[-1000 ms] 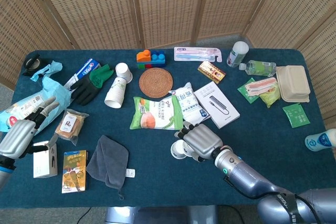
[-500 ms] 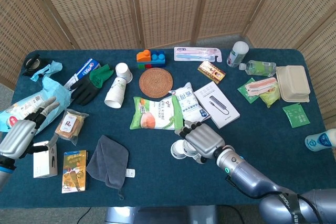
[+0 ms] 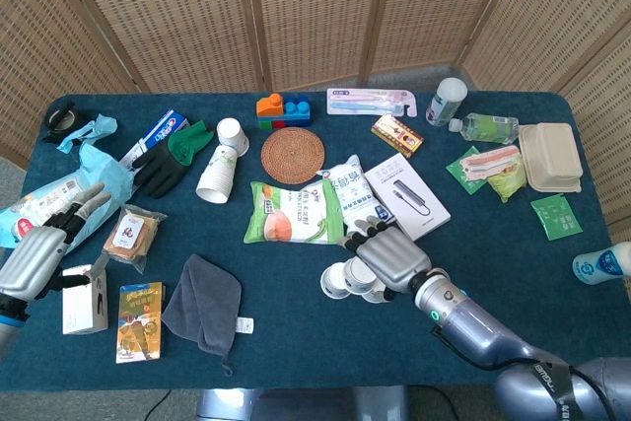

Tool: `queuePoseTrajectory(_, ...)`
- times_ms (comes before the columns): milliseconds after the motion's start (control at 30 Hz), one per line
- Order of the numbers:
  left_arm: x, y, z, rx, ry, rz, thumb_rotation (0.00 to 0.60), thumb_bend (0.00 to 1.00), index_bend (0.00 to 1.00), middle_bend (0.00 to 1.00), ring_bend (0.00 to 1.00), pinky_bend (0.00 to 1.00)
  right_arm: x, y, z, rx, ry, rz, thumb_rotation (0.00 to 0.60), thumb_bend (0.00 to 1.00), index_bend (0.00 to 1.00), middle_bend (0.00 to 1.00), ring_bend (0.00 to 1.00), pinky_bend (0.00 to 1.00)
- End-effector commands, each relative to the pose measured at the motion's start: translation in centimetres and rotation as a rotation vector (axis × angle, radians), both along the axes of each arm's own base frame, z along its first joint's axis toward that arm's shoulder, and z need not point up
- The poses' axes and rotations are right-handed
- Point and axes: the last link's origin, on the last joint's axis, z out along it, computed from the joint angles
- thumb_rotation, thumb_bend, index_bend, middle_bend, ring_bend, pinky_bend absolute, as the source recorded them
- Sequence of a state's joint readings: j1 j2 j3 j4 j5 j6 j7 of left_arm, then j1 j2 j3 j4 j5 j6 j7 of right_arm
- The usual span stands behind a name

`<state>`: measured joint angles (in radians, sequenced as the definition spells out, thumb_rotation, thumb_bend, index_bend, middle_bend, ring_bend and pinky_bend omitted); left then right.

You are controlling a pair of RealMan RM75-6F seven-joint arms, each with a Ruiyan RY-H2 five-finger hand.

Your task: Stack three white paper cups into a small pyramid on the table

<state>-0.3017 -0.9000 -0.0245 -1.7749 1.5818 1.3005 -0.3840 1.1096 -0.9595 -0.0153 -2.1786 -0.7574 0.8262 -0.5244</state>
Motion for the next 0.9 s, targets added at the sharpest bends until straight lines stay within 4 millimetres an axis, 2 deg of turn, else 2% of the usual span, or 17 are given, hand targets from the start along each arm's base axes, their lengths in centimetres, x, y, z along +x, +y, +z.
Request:
queuePoseTrajectory(33, 0.0, -0.1, 0.1, 0.0, -0.002, -0.001, 0.6, 0.47, 0.01, 0.0, 0.0, 0.15, -0.2, -0.1, 0.2, -0.004, 0.001, -0.007, 0.6, 0.22, 0.1, 0.18, 0.0, 0.1)
queuePoseTrajectory(367, -0.1, -0.7, 0.5, 0.014, -0.006, 0.003, 0.6, 0.47, 0.0, 0.0, 0.0, 0.15, -1.9, -1.2, 1.7, -0.062, -0.013, -0.065, 0.6, 0.27, 0.11, 0.18, 0.0, 0.1)
queuePoseTrajectory(900, -0.2, -1.2, 1.0, 0.032, -0.009, 0.009, 0.6, 0.47, 0.0, 0.0, 0.0, 0.15, -5.9, -2.4, 4.1, -0.171, -0.043, -0.134, 0.6, 0.33, 0.11, 0.18, 0.0, 0.1)
